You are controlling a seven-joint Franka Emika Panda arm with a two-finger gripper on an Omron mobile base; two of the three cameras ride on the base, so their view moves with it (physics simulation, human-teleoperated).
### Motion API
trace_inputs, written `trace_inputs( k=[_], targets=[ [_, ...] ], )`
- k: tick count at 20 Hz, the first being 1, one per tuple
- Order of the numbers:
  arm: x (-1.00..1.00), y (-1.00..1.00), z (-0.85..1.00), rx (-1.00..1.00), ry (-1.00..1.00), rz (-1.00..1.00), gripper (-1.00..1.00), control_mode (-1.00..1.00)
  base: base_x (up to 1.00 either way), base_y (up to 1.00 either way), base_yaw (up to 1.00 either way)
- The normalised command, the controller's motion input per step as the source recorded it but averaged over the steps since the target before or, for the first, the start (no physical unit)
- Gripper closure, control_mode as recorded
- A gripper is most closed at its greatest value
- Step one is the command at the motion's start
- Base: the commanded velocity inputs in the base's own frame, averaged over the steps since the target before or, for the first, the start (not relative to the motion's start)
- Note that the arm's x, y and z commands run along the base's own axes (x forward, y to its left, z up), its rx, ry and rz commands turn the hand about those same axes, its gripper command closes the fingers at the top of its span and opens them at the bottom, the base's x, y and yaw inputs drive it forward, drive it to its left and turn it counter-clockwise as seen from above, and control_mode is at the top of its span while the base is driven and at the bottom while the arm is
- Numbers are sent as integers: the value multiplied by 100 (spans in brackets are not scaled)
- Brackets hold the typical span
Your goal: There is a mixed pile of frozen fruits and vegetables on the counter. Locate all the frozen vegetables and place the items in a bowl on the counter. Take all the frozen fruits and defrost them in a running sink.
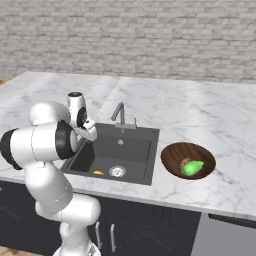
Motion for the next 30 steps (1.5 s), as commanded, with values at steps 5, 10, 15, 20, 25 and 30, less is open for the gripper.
trace_inputs(
  k=[5,10,15,20,25,30],
  targets=[
    [5,31,2,-3,6,-9,-100,-100,0,0,0],
    [14,31,0,-2,6,-10,-100,-100,0,0,0],
    [19,33,0,-2,3,-9,-100,-100,0,0,0],
    [16,40,0,-7,3,-5,-100,-100,0,0,0],
    [11,43,0,-8,6,-4,-100,-100,0,0,0],
    [12,44,0,-8,10,-2,-100,-100,0,0,0]
  ],
)
